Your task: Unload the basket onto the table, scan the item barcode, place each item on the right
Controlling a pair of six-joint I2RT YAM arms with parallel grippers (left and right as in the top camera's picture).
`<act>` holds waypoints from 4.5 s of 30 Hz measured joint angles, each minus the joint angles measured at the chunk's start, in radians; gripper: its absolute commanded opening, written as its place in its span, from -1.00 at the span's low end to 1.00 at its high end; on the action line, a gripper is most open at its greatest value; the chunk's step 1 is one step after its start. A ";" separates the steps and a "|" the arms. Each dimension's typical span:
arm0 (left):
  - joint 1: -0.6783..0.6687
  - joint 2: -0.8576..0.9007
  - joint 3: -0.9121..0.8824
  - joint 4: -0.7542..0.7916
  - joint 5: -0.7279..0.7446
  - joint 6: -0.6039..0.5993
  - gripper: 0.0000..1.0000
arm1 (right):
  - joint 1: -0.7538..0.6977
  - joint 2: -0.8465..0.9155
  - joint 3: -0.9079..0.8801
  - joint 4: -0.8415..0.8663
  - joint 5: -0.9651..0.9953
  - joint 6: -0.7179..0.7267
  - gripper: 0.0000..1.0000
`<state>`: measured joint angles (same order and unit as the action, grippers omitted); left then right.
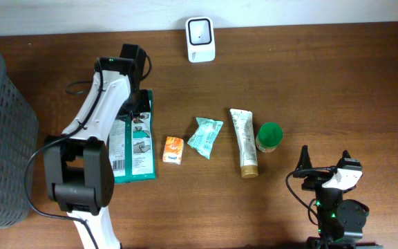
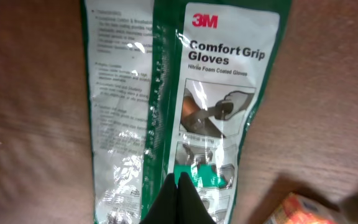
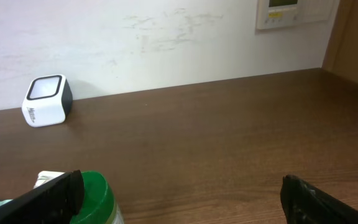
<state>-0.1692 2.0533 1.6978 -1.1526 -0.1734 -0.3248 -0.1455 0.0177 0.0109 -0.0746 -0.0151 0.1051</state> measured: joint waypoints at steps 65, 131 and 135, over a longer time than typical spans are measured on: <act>0.219 -0.338 -0.023 0.341 0.332 0.320 -0.14 | 0.000 0.000 0.000 0.005 0.000 -0.001 0.97; 0.310 -0.338 -0.012 0.320 0.421 0.313 0.98 | 0.327 1.757 1.266 -0.863 -0.072 0.289 0.61; 0.310 -0.338 -0.012 0.320 0.421 0.313 0.98 | 0.327 1.759 1.266 -0.874 -0.055 0.291 0.42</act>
<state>0.1406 1.7149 1.6859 -0.8326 0.2474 -0.0116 0.1810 1.7771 1.2766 -0.9482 -0.0704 0.3965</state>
